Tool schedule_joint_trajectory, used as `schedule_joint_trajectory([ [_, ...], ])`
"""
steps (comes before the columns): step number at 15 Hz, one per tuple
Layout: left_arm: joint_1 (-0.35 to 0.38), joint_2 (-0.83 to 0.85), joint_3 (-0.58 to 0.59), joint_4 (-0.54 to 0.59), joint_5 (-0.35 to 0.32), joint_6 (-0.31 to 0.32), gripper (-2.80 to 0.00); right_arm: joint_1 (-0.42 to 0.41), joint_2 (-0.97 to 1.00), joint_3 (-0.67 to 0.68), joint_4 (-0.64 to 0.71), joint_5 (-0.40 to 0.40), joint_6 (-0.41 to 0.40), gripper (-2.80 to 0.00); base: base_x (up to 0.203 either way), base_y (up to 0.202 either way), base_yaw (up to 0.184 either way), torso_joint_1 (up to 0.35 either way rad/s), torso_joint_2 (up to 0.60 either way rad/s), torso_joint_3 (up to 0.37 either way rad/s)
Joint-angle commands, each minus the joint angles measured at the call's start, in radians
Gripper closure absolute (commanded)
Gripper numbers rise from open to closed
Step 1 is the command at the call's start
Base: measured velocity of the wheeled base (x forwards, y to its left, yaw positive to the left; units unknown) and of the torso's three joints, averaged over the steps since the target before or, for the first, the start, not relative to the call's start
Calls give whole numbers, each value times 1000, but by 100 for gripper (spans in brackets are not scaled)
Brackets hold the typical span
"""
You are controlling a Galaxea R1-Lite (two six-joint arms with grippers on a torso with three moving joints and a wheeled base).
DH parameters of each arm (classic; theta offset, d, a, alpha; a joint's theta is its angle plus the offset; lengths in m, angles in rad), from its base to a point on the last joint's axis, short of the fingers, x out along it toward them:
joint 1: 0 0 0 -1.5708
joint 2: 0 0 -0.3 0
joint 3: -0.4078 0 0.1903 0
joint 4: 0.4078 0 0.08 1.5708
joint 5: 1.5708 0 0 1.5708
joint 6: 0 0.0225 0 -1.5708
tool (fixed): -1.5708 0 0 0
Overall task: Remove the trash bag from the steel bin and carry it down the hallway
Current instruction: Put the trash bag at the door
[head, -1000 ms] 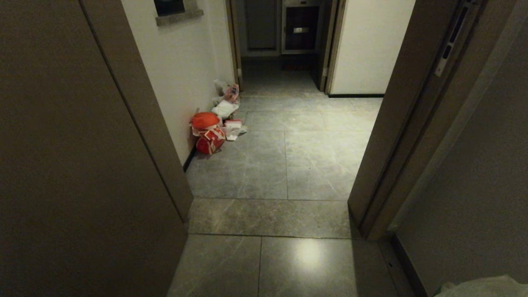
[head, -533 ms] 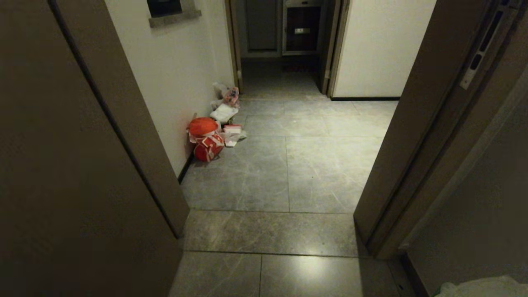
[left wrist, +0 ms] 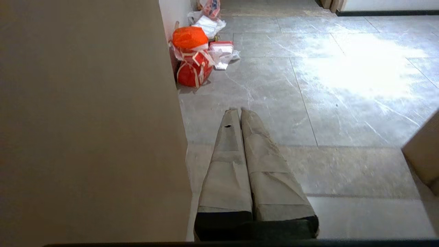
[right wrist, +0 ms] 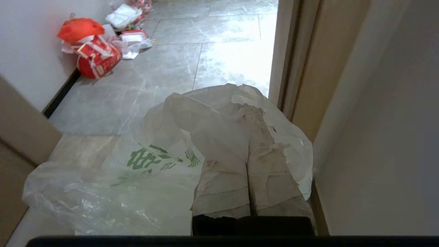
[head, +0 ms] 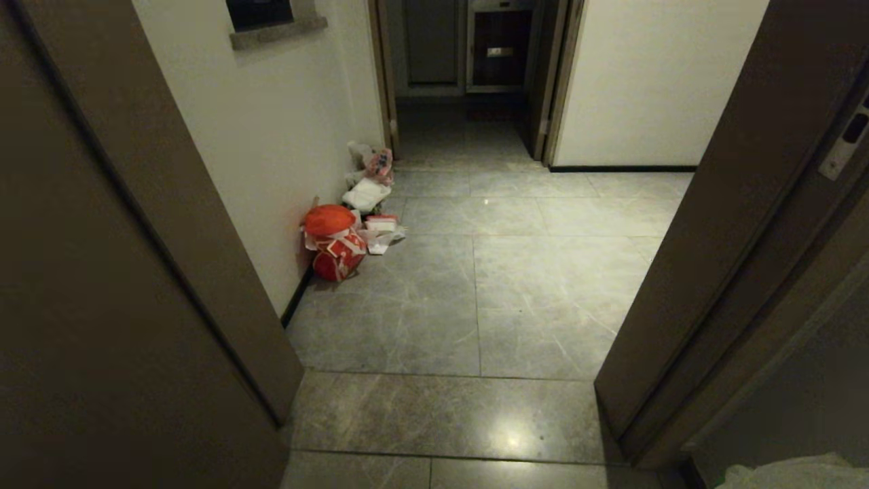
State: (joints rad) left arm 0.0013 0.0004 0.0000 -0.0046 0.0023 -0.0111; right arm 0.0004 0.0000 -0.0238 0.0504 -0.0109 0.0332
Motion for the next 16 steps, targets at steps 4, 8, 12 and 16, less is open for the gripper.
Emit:
schedule_joint_trajectory([
  [4, 0, 1, 2, 0, 1, -1, 0, 0, 0, 1, 0, 0, 1, 0, 194, 0, 0, 3, 5, 0],
  [8, 0, 1, 0, 0, 1, 0, 0, 1, 0, 0, 0, 0, 1, 0, 192, 0, 0, 3, 0, 2],
  [12, 0, 1, 1, 0, 1, 0, 0, 1, 1, -1, 0, 0, 1, 0, 192, 0, 1, -2, 3, 1],
  [16, 0, 1, 0, 0, 1, -1, 0, 1, 0, 0, 0, 0, 1, 0, 191, 0, -1, 1, 3, 2],
])
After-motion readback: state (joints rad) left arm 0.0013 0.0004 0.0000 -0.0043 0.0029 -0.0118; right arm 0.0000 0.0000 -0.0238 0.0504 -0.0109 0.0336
